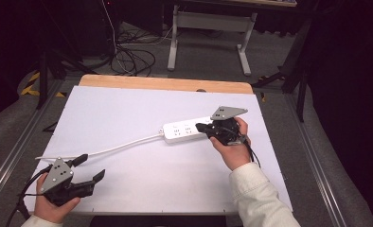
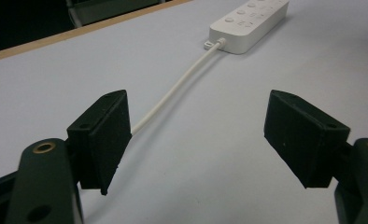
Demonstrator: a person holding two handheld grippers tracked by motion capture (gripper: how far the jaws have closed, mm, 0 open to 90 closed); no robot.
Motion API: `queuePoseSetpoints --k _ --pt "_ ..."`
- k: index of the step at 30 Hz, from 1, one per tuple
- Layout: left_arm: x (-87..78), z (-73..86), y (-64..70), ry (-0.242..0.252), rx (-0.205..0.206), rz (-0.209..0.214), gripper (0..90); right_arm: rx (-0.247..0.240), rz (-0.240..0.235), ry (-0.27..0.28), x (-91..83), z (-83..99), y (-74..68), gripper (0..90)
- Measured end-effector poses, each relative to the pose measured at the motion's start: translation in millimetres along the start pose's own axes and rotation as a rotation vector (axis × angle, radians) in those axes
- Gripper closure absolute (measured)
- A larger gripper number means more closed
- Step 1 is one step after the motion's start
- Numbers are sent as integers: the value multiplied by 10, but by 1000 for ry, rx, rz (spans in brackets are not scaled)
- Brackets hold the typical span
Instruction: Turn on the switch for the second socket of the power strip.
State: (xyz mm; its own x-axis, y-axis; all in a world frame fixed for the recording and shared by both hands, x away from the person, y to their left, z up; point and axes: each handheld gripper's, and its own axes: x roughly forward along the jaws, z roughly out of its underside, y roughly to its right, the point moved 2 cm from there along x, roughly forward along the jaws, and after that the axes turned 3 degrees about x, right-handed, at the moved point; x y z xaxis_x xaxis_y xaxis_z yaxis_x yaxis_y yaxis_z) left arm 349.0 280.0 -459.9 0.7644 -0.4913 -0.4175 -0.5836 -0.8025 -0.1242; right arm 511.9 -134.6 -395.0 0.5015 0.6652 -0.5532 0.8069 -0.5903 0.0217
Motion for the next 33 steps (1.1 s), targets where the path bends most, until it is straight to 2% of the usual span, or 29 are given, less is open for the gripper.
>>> queuePoseSetpoints --k 8,16,19,26,33 --pt "7 1 -1 -4 -5 8 236 52 18 5 287 -17 147 900" --pt "10 2 -3 -2 -10 10 236 65 49 -9 506 21 224 900" --pt "14 1 -3 -2 -10 9 236 71 48 -12 575 37 252 900" --pt "25 1 1 -5 -16 15 236 65 72 -30 709 71 308 900" --pt "33 0 -3 -12 -2 10 237 73 85 -42 839 112 350 900"
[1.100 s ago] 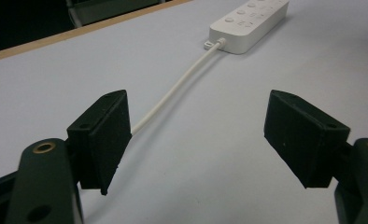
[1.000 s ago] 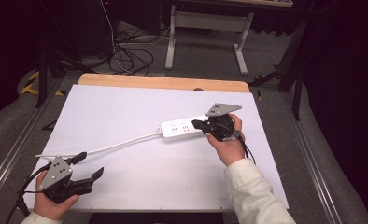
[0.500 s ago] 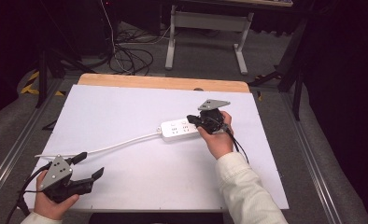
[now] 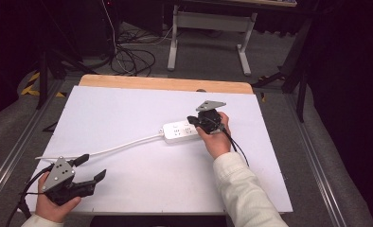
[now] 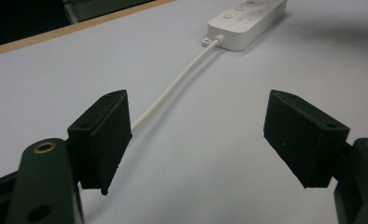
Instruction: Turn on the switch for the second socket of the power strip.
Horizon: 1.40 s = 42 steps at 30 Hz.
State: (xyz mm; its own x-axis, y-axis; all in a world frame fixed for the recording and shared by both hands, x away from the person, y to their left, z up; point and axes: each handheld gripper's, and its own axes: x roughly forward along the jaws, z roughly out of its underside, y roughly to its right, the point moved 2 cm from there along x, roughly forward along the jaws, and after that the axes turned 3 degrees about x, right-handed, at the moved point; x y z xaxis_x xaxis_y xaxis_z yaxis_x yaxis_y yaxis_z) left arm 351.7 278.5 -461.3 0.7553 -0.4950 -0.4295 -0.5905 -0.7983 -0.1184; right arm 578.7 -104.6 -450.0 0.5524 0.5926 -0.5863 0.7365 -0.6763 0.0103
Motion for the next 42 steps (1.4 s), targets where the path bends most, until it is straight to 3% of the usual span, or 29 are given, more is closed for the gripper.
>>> queuePoseSetpoints --k 17,42 --pt "12 -1 8 0 -4 4 238 20 2 -34 231 61 31 900" --pt "19 -3 11 -2 3 2 239 15 1 -40 288 94 41 900"
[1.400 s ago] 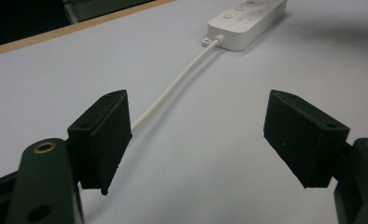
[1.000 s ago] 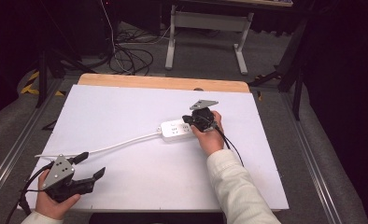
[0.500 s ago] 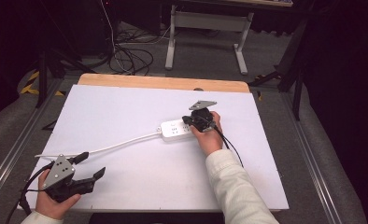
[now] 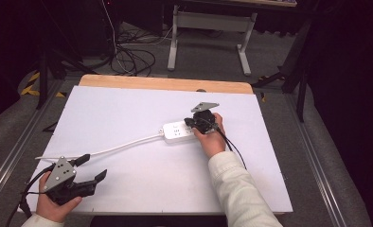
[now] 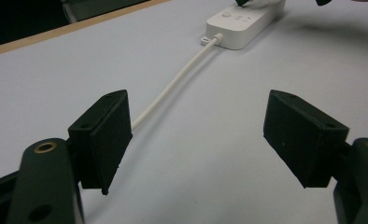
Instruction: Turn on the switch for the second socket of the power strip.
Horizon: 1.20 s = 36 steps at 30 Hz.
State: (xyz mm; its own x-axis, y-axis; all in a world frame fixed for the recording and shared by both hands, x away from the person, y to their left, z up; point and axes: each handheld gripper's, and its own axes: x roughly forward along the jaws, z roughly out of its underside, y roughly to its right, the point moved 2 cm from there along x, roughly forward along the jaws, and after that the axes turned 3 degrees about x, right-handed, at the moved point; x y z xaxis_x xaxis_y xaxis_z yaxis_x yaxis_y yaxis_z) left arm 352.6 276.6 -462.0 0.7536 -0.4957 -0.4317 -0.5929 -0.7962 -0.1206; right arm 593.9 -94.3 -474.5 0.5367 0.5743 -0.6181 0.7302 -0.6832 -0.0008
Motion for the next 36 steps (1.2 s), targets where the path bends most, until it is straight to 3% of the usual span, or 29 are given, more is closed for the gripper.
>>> queuePoseSetpoints --k 10,13,25,29,36 --pt "2 -1 2 -4 5 1 240 -2 21 -5 4 5 -26 900" --pt "0 -3 6 1 0 1 239 -22 39 -14 6 1 -50 900" --pt "1 -3 8 -3 3 6 239 -11 69 -20 19 7 -84 900" --pt "2 -3 10 -4 4 6 240 23 50 -21 18 10 -60 900" --pt "5 -6 9 -4 11 6 240 29 49 -36 22 -6 -57 900"
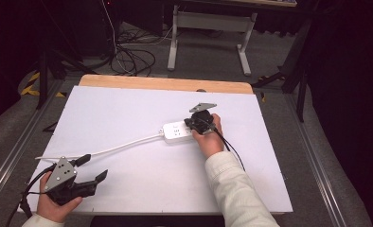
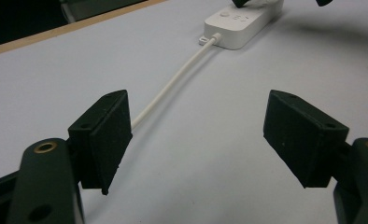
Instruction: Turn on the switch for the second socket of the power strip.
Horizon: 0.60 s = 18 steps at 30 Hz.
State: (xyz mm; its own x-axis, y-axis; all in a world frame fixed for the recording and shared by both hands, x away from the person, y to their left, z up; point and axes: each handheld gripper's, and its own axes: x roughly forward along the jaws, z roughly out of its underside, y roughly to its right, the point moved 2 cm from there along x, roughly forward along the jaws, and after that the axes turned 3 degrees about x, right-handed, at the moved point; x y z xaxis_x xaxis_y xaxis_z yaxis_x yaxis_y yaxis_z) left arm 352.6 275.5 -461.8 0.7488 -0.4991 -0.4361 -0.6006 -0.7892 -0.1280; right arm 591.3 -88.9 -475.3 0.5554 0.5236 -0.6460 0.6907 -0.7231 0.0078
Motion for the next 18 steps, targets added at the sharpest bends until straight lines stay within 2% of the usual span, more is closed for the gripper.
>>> queuePoseSetpoints --k 2,18 --pt "-1 -1 3 0 -1 -1 240 -12 8 -11 2 -13 -10 900" --pt "-3 -1 3 0 -2 1 240 -7 25 -41 10 -49 -34 900"
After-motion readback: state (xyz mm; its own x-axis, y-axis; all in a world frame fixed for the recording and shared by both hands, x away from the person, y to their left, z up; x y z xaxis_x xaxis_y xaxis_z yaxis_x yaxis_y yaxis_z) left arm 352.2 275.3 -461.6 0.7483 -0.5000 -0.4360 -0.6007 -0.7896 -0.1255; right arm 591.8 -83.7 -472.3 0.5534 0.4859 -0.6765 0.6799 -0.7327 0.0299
